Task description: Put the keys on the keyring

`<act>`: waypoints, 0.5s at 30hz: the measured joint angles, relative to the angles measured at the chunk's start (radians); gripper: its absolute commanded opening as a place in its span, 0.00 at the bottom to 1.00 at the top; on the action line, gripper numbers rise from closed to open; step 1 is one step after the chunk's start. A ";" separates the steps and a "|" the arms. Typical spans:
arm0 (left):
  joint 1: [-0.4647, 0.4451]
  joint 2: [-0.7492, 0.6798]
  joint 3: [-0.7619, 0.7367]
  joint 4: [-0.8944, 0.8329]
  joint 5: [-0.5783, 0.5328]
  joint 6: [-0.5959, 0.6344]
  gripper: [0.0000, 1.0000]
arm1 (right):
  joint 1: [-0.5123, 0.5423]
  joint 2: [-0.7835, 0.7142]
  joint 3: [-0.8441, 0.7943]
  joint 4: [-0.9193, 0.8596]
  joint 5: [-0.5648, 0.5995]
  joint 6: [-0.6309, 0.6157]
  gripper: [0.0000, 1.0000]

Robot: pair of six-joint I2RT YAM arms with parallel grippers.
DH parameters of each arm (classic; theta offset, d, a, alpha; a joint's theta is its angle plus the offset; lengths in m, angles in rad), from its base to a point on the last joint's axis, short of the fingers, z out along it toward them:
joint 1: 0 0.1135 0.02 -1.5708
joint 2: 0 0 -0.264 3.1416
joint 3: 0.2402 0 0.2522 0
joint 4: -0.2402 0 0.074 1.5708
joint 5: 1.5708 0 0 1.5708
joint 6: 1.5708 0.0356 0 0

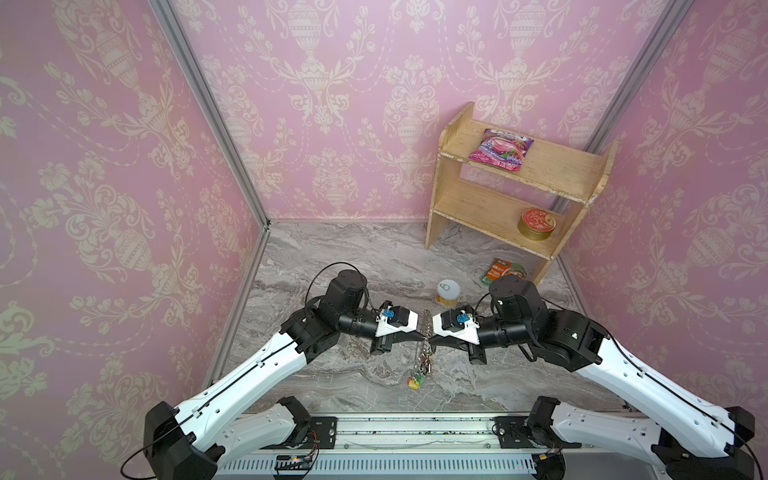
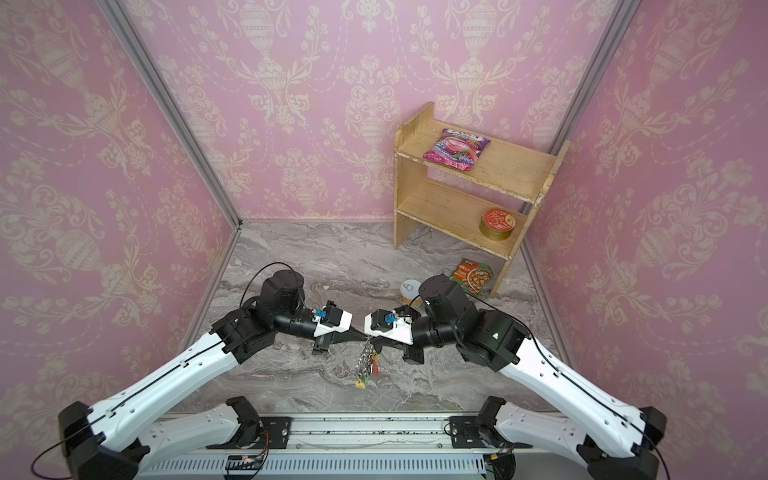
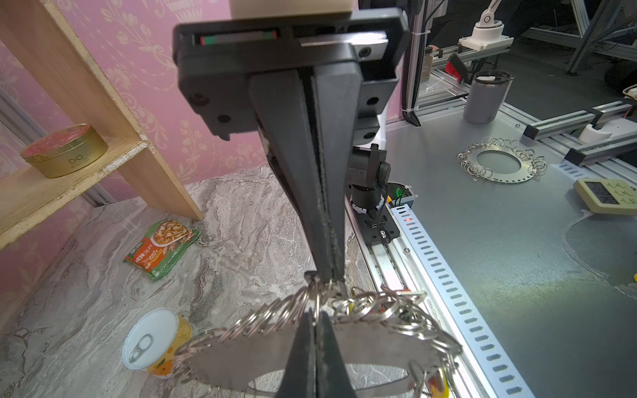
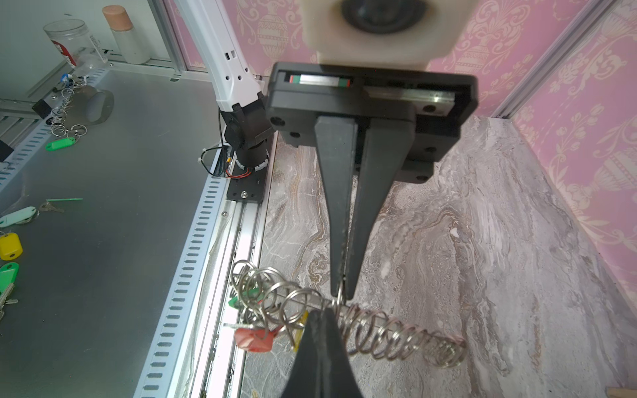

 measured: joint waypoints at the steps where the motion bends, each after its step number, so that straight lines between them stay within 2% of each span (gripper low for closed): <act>1: 0.002 0.000 0.000 0.002 0.002 -0.002 0.00 | 0.000 -0.001 0.000 -0.001 0.005 0.000 0.00; 15: 0.016 -0.022 -0.019 0.077 0.018 -0.050 0.00 | 0.001 -0.029 -0.025 0.021 0.053 0.000 0.00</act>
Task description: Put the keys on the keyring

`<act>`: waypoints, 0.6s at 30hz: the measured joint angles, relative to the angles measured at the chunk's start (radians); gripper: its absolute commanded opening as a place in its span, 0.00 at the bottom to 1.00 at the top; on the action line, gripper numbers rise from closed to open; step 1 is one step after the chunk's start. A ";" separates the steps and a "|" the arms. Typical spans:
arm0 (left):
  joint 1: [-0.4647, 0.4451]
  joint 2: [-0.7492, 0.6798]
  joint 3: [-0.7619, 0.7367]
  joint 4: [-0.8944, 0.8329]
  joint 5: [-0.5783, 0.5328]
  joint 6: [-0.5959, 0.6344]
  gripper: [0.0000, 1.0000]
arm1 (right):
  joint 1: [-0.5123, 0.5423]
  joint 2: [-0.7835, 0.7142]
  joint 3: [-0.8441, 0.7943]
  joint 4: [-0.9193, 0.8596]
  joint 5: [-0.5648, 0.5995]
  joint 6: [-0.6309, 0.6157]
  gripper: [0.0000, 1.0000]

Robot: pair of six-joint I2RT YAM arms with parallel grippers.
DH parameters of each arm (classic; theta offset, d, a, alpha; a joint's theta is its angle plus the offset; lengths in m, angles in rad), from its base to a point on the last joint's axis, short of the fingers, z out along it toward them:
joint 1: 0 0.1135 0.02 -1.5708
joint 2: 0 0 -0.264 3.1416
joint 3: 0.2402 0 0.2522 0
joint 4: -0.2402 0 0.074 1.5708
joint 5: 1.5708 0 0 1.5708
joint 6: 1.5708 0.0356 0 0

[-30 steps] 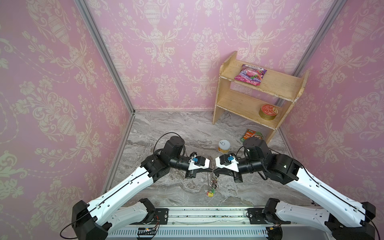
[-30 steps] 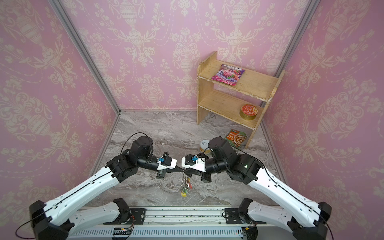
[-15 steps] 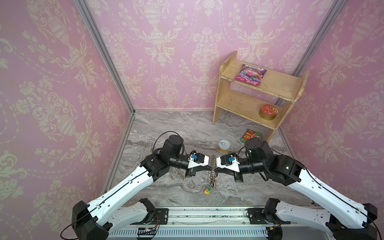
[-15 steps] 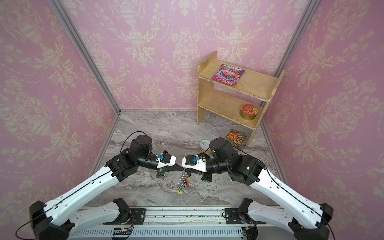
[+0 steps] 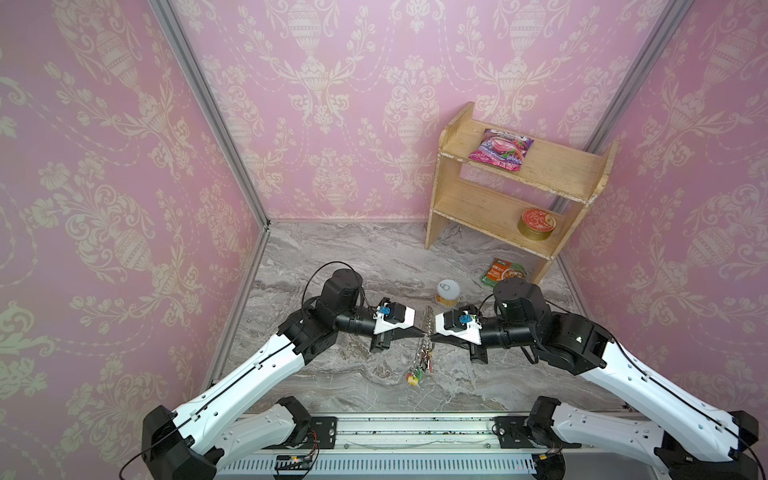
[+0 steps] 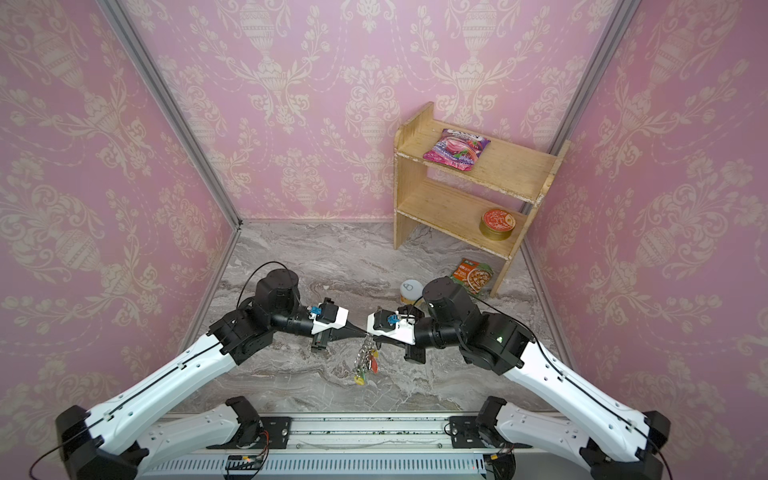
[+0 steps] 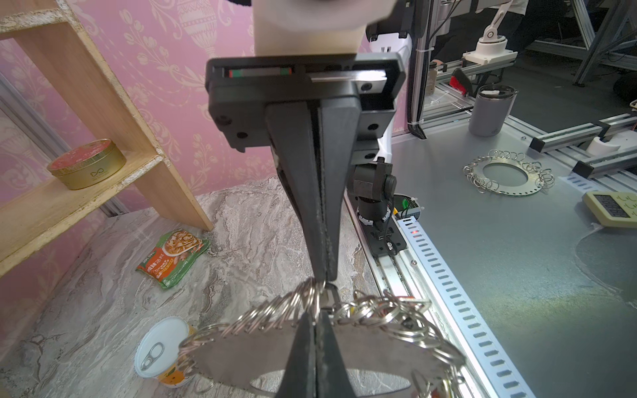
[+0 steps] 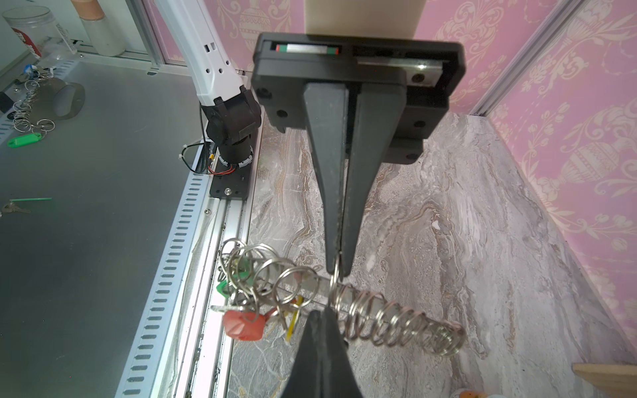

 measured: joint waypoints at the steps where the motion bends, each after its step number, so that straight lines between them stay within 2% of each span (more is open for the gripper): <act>1: 0.001 -0.002 -0.003 0.008 0.000 -0.004 0.00 | 0.000 0.000 -0.002 0.003 0.002 0.000 0.00; 18: 0.011 -0.032 -0.069 0.094 -0.001 -0.028 0.00 | 0.000 0.023 -0.012 0.021 0.005 0.039 0.00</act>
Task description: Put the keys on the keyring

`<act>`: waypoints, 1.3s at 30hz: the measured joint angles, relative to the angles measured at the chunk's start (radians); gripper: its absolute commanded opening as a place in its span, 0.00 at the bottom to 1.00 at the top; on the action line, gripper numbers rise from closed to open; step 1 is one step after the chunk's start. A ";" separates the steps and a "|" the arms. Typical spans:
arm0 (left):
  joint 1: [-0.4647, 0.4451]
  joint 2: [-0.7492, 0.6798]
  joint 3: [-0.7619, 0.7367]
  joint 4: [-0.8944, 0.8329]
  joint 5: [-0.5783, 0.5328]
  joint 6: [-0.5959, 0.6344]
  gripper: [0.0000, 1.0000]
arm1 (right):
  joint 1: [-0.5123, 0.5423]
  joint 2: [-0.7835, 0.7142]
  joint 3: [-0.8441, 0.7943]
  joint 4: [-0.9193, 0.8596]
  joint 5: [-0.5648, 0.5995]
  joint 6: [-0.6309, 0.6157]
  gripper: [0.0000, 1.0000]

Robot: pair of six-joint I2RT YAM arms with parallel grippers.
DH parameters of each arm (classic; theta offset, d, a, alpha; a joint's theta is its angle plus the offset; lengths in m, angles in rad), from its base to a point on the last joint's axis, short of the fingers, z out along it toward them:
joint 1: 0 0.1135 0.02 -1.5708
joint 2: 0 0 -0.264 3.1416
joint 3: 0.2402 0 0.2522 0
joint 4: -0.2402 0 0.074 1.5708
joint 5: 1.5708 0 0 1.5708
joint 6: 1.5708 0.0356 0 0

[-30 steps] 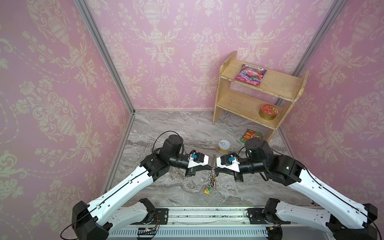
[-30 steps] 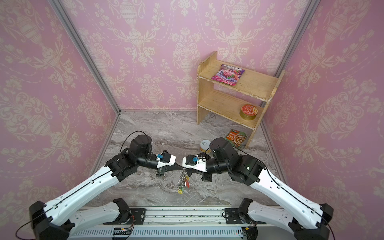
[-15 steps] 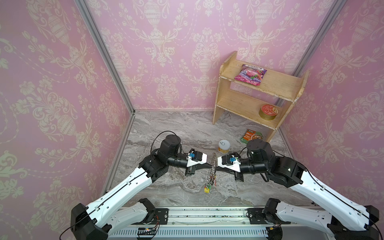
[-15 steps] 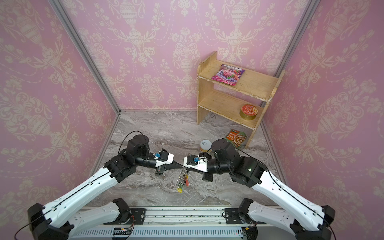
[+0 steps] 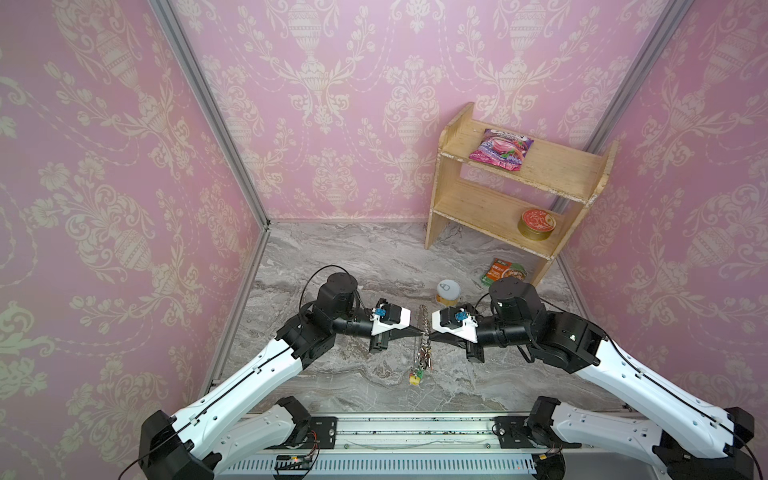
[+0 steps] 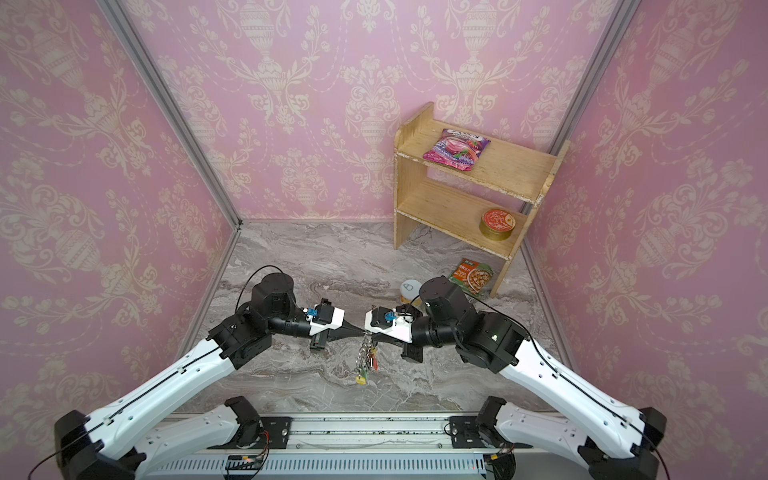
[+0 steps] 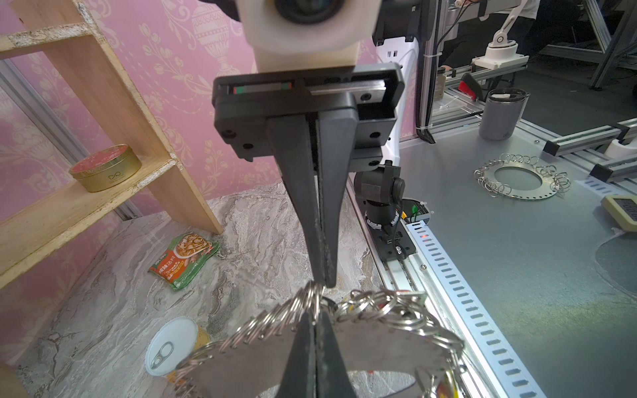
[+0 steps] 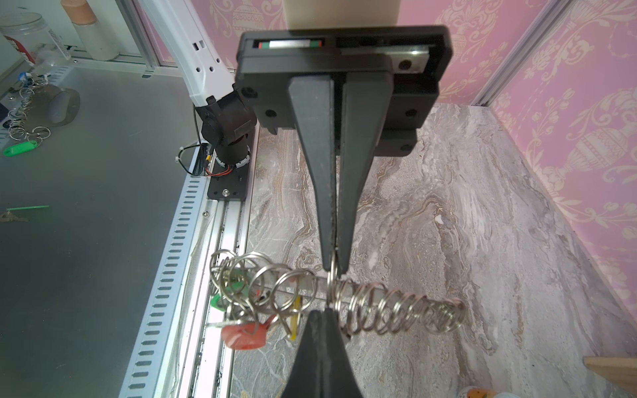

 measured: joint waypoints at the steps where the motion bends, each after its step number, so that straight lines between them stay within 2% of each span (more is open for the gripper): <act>1: 0.000 0.000 -0.004 0.004 0.000 -0.001 0.00 | 0.000 0.002 -0.002 0.000 0.000 0.006 0.00; 3: 0.000 -0.001 -0.008 0.004 -0.002 -0.002 0.00 | 0.000 0.005 -0.002 -0.001 0.000 0.014 0.04; 9: -0.001 -0.015 -0.013 0.060 -0.011 -0.002 0.00 | 0.002 0.012 -0.007 -0.036 0.000 0.045 0.27; 16: -0.021 -0.074 -0.021 0.108 -0.027 -0.006 0.00 | -0.004 -0.024 -0.007 -0.064 -0.001 0.075 0.38; 24: -0.041 -0.106 -0.064 0.137 -0.053 -0.017 0.00 | -0.050 -0.094 -0.006 0.015 -0.041 0.119 0.38; 39: -0.042 -0.105 -0.084 0.230 -0.055 -0.055 0.00 | -0.052 -0.063 -0.006 0.147 -0.153 0.171 0.20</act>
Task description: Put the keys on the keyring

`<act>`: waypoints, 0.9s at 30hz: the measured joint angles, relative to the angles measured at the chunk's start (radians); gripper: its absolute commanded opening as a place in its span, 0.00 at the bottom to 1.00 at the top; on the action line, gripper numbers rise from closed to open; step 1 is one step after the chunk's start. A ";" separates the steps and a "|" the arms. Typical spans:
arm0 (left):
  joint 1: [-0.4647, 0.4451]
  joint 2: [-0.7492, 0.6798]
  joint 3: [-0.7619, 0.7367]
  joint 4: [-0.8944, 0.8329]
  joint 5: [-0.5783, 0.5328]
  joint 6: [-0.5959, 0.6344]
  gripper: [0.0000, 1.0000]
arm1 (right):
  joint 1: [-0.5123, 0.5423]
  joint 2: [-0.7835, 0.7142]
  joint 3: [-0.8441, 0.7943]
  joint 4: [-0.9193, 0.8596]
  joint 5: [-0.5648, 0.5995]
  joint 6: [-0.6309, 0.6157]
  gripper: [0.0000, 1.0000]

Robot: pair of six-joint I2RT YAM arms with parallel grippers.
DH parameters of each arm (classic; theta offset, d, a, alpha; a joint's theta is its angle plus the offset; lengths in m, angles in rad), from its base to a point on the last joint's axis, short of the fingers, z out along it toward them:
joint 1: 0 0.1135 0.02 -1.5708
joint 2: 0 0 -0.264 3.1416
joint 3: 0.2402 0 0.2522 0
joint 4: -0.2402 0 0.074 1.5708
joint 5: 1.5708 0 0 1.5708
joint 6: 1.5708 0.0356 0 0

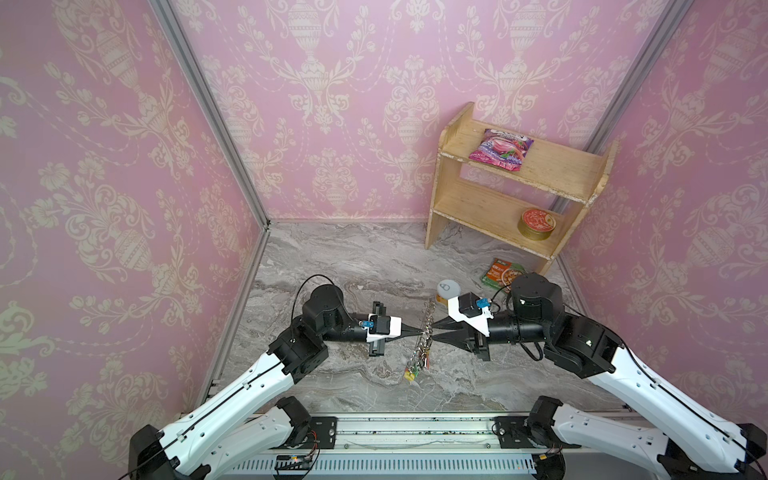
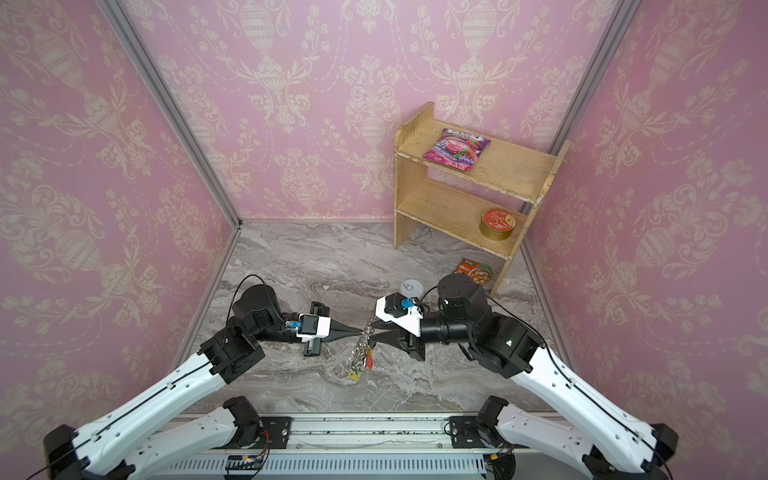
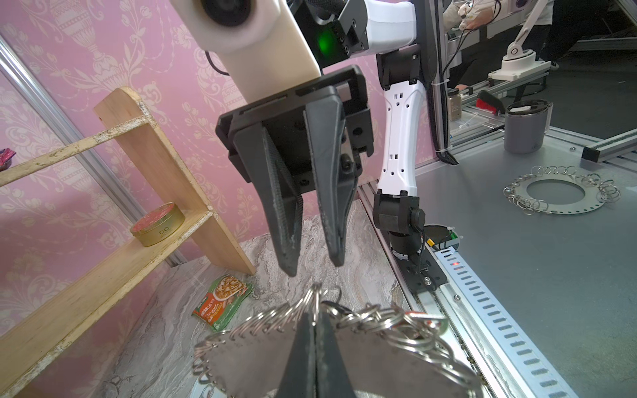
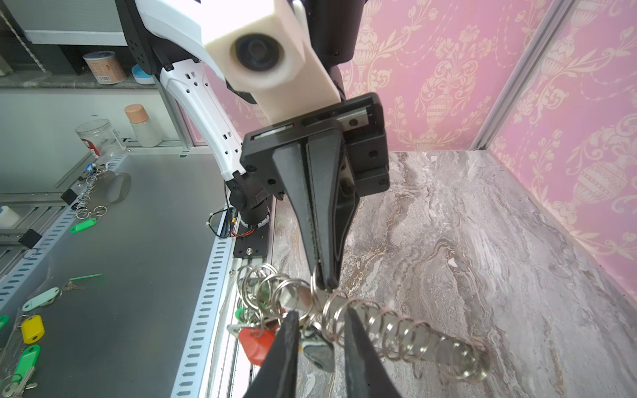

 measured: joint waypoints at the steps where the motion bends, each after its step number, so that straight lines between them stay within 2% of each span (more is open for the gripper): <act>1: 0.000 0.000 0.000 0.002 0.000 0.000 0.00 | 0.000 0.004 0.000 0.004 -0.006 0.001 0.19; 17: -0.006 0.000 -0.006 0.004 0.000 0.000 0.00 | -0.003 0.049 0.000 0.016 -0.058 0.001 0.11; 23: -0.006 -0.002 -0.008 0.000 -0.001 -0.011 0.00 | -0.004 0.049 0.000 0.014 -0.057 -0.003 0.00; 27: -0.006 -0.005 -0.008 -0.002 0.000 -0.017 0.00 | -0.005 0.050 0.000 0.014 -0.057 -0.003 0.00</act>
